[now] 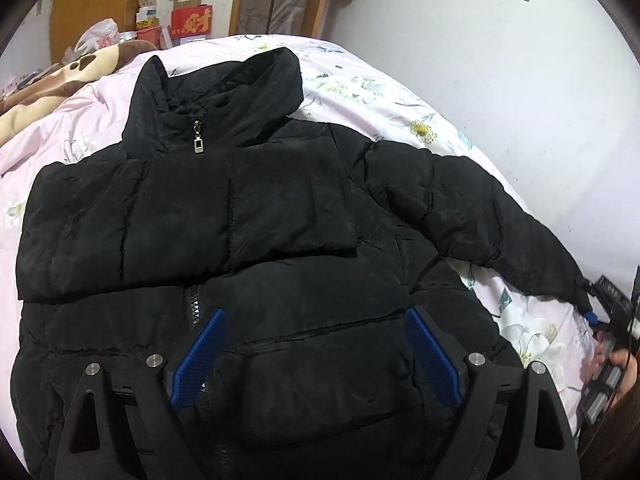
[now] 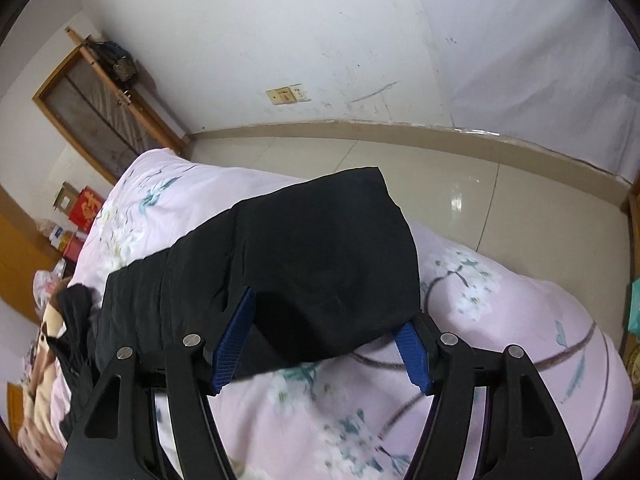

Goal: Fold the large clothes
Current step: 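Grasp the other sleeve with the right tool and lift it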

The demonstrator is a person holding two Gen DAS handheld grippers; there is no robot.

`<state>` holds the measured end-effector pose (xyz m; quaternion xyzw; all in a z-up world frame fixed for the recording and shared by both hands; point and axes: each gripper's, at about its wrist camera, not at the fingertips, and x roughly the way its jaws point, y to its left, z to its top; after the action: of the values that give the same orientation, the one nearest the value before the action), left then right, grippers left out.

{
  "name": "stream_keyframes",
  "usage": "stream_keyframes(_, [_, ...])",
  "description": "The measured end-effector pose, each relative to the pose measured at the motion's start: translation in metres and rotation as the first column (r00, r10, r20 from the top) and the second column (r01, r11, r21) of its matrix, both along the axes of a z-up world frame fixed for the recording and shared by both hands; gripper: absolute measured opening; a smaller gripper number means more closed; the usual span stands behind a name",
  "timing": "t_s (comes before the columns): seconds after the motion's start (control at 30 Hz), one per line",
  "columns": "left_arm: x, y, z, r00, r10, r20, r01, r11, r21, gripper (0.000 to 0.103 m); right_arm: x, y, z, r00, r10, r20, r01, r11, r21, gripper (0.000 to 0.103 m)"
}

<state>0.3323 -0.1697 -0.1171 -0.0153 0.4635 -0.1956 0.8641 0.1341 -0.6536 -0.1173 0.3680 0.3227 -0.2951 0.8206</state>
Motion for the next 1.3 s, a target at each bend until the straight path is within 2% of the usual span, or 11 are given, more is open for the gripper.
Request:
stream_keyframes(0.07, [0.0, 0.0, -0.002, 1.0, 0.0, 0.003, 0.0, 1.0, 0.022, 0.09, 0.002, -0.001, 0.0, 1.0, -0.001, -0.012, 0.001, 1.0, -0.015, 0.065])
stream_keyframes(0.13, [0.0, 0.002, -0.003, 1.0, -0.004, 0.005, 0.004, 1.0, 0.021, 0.09, 0.005, 0.002, 0.004, 0.999, 0.005, -0.039, -0.007, 0.998, -0.058, 0.045])
stream_keyframes(0.17, [0.001, 0.004, -0.003, 1.0, -0.005, 0.0, 0.005, 1.0, 0.022, 0.09, 0.006, 0.002, 0.005, 0.999, 0.013, -0.047, -0.017, 0.997, -0.073, 0.04])
stream_keyframes(0.23, [0.001, 0.008, -0.003, 1.0, 0.002, -0.004, -0.002, 1.0, 0.018, 0.09, 0.007, 0.002, 0.008, 0.998, 0.02, -0.058, -0.025, 0.996, -0.088, 0.015])
stream_keyframes(0.47, [0.0, 0.022, 0.009, 1.0, 0.018, 0.023, -0.018, 1.0, 0.014, 0.09, 0.001, 0.019, 0.046, 0.997, 0.065, 0.042, -0.056, 0.981, -0.184, 0.01])
stream_keyframes(0.7, [0.004, 0.043, 0.021, 0.998, 0.054, 0.038, -0.054, 0.998, -0.016, 0.09, 0.026, 0.066, 0.106, 0.96, 0.244, 0.136, -0.197, 0.937, -0.288, 0.008])
stream_keyframes(0.87, [0.008, 0.062, 0.023, 0.996, 0.082, 0.021, -0.082, 0.996, -0.019, 0.09, 0.053, 0.118, 0.132, 0.901, 0.402, 0.164, -0.33, 0.879, -0.344, 0.008])
stream_keyframes(0.93, [0.008, 0.072, 0.024, 0.995, 0.091, 0.028, -0.091, 0.996, -0.014, 0.09, 0.069, 0.147, 0.139, 0.868, 0.472, 0.151, -0.393, 0.841, -0.372, 0.008])
stream_keyframes(1.03, [0.007, 0.084, 0.025, 0.994, 0.106, 0.034, -0.106, 0.994, -0.014, 0.09, 0.088, 0.187, 0.141, 0.82, 0.556, 0.133, -0.47, 0.788, -0.399, 0.008])
stream_keyframes(1.23, [0.007, 0.116, 0.029, 0.986, 0.152, 0.064, -0.152, 0.988, 0.005, 0.09, 0.124, 0.252, 0.128, 0.741, 0.661, 0.12, -0.58, 0.72, -0.381, 0.008])
stream_keyframes(1.3, [0.006, 0.123, 0.031, 0.983, 0.163, 0.086, -0.167, 0.985, 0.034, 0.09, 0.13, 0.271, 0.124, 0.712, 0.693, 0.116, -0.613, 0.693, -0.38, 0.008])
